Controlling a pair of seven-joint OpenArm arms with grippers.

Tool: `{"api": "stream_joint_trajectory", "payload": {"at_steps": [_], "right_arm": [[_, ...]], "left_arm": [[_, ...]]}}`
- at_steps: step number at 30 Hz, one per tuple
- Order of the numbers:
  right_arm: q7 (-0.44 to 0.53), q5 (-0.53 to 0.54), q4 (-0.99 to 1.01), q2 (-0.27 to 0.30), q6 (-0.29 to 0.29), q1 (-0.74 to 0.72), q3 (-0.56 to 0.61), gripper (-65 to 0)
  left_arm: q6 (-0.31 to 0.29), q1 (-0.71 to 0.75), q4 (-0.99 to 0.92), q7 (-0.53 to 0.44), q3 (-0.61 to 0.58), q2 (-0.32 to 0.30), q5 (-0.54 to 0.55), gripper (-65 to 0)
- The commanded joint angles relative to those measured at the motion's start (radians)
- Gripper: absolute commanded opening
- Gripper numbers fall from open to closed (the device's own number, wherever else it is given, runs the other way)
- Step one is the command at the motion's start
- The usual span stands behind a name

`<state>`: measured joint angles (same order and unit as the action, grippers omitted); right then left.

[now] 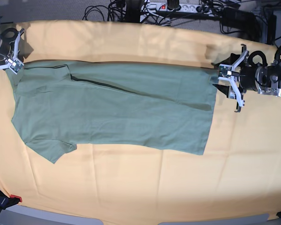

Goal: Fold the T-shirt properly

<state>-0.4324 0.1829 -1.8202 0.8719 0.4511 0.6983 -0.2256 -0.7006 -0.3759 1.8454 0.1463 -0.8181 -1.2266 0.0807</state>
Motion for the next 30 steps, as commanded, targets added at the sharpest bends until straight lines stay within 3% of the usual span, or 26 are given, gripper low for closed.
{"api": "stream_joint_trajectory", "payload": {"at_steps": [1, 10, 16, 20, 23, 27, 30], "right_arm": [[0.010, 0.000, -0.008, 0.021, -0.014, -0.003, -0.011, -65.0], [0.010, 0.000, -0.008, 0.021, -0.015, -0.003, -0.011, -61.6], [-0.006, 0.001, -0.008, 0.021, -0.014, -0.003, -0.011, -61.6], [-0.011, 0.000, -0.008, 0.021, -0.014, -0.003, -0.011, -61.6], [-0.013, 0.003, -0.008, 0.021, -0.014, -0.003, -0.011, -61.6], [-0.013, 0.003, -0.008, 0.021, -0.014, -0.003, -0.011, -61.6], [-0.013, 0.003, -0.008, 0.021, -0.014, -0.003, -0.011, -61.6]], "left_arm": [[0.002, -0.011, 0.008, -0.018, 0.012, -0.015, -0.015, -33.7], [0.002, 0.069, -0.002, -0.045, 0.012, 0.014, -0.158, -33.8], [0.003, 0.066, -0.077, -0.049, 0.012, 0.068, -0.160, -33.8], [0.063, 0.065, -0.104, -0.050, 0.012, 0.100, -0.159, -33.8], [0.073, 0.061, -0.103, -0.057, 0.012, 0.109, -0.159, -33.8], [0.072, 0.043, -0.092, -0.064, 0.012, 0.110, -0.158, -41.1], [0.072, 0.017, -0.090, -0.063, 0.012, 0.110, -0.146, -41.5]]}}
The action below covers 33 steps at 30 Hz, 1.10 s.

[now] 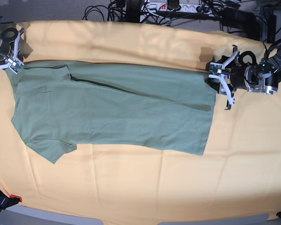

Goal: Fold the T-shirt properly

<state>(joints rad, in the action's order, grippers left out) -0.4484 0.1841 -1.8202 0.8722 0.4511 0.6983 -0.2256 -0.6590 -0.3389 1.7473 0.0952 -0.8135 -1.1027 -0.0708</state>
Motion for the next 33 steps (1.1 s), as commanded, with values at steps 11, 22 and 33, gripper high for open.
{"api": "stream_joint_trajectory", "payload": {"at_steps": [11, 22, 33], "right_arm": [[0.000, 0.002, -0.008, 0.021, -0.014, -0.003, -0.011, -61.6], [0.000, 0.002, -0.008, 0.021, -0.014, -0.003, -0.011, -61.6], [0.000, 0.002, -0.008, 0.021, -0.014, -0.003, -0.011, -61.6]], "left_arm": [[-0.039, -0.074, 0.008, -0.012, 0.008, -0.014, 0.076, -40.9], [-0.039, -0.103, 0.008, -0.012, 0.008, -0.014, 0.064, -40.9], [-0.039, -0.110, 0.008, -0.013, 0.008, -0.014, 0.061, -40.9]]}}
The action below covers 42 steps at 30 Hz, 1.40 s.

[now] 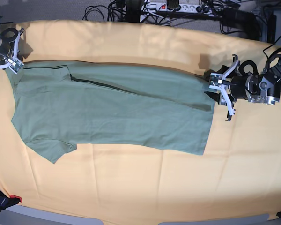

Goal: Fold the T-shirt properly

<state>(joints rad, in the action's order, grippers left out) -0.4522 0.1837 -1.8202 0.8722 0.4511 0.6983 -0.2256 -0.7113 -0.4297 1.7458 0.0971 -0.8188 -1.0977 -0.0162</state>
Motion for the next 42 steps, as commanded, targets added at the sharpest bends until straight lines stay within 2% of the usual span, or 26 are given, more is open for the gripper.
{"api": "stream_joint_trajectory", "payload": {"at_steps": [1, 4, 11, 20, 22, 27, 37, 39, 40, 42], "right_arm": [[0.003, 0.002, -0.008, 0.021, -0.014, -0.003, -0.011, -61.6], [0.003, 0.002, -0.008, 0.021, -0.014, -0.003, -0.011, -61.6], [0.004, 0.002, -0.008, 0.021, -0.015, -0.003, -0.011, -61.6], [0.004, 0.002, -0.008, 0.021, -0.015, -0.003, -0.011, -61.6], [0.004, 0.002, -0.008, 0.021, -0.015, -0.003, -0.011, -61.6], [0.008, 0.002, -0.008, 0.021, -0.027, -0.003, -0.011, -61.6], [0.004, 0.002, -0.008, 0.021, -0.033, -0.014, -0.011, -61.6], [0.004, 0.002, -0.008, 0.021, -0.032, -0.014, -0.011, -61.6], [0.004, 0.002, -0.008, 0.021, -0.033, -0.014, -0.011, -61.6], [0.003, 0.002, -0.008, 0.021, -0.032, -0.014, -0.011, -61.8]], "left_arm": [[0.013, -0.019, 0.010, -0.014, 0.013, -0.019, 0.011, -40.9], [0.013, -0.010, 0.010, -0.013, 0.013, -0.027, 0.055, -40.9], [0.013, 0.003, 0.010, -0.007, 0.013, -0.067, 0.060, -40.9], [0.013, 0.011, 0.019, -0.006, 0.013, -0.101, 0.160, -40.9], [0.013, 0.037, 0.021, -0.007, 0.013, -0.101, 0.143, -40.9], [0.013, 0.087, 0.021, -0.022, 0.013, -0.096, -0.007, -40.9], [0.040, 0.086, 0.021, -0.021, 0.013, -0.083, -0.006, -41.0], [0.074, 0.086, 0.021, -0.021, 0.013, -0.072, -0.006, -43.2], [0.098, 0.086, 0.020, -0.016, 0.013, -0.065, -0.006, -47.9], [0.146, 0.086, 0.020, -0.013, 0.013, -0.057, -0.006, -63.9]]}}
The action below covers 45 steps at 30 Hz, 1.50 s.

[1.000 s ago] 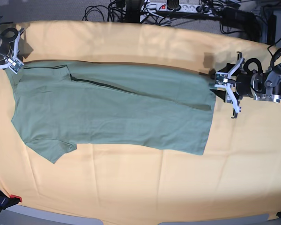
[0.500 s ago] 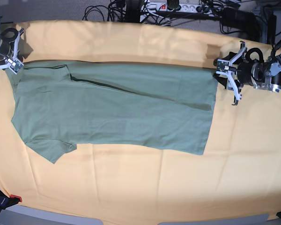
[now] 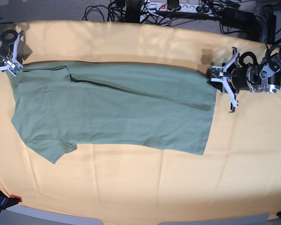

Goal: Fold the T-shirt properly

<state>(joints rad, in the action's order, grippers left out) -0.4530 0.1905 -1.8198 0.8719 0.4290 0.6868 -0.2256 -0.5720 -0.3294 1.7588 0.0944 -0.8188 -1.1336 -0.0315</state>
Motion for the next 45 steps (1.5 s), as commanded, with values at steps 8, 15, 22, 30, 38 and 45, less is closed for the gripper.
{"api": "stream_joint_trajectory", "payload": {"at_steps": [8, 15, 22, 30, 38, 45], "right_arm": [[0.004, -0.011, -0.009, 0.024, 0.007, -0.003, -0.011, -65.0], [-0.060, -0.012, -0.018, 0.024, 0.135, -0.002, -0.011, -65.0], [-0.145, 0.045, -0.084, 0.093, 0.164, 0.031, -0.011, -65.0], [-0.242, 0.040, -0.170, 0.156, 0.175, 0.153, -0.011, -65.0], [-0.267, -0.011, -0.201, 0.156, 0.183, 0.240, -0.012, -65.0], [-0.292, -0.016, -0.201, 0.159, 0.193, 0.269, -0.013, -65.0]], "left_arm": [[0.021, -0.015, 0.010, -0.011, 0.013, -0.019, 0.010, -65.0], [-0.111, -0.014, 0.066, -0.012, 0.013, -0.064, 0.067, -65.0], [-0.126, -0.014, 0.074, -0.012, 0.013, -0.129, 0.124, -65.0], [-0.126, 0.006, 0.089, -0.018, 0.013, -0.174, 0.193, -65.0], [-0.126, 0.154, 0.224, -0.011, 0.013, -0.241, 0.122, -65.0], [-0.126, 0.163, 0.234, -0.012, 0.013, -0.288, 0.106, -65.0]]}}
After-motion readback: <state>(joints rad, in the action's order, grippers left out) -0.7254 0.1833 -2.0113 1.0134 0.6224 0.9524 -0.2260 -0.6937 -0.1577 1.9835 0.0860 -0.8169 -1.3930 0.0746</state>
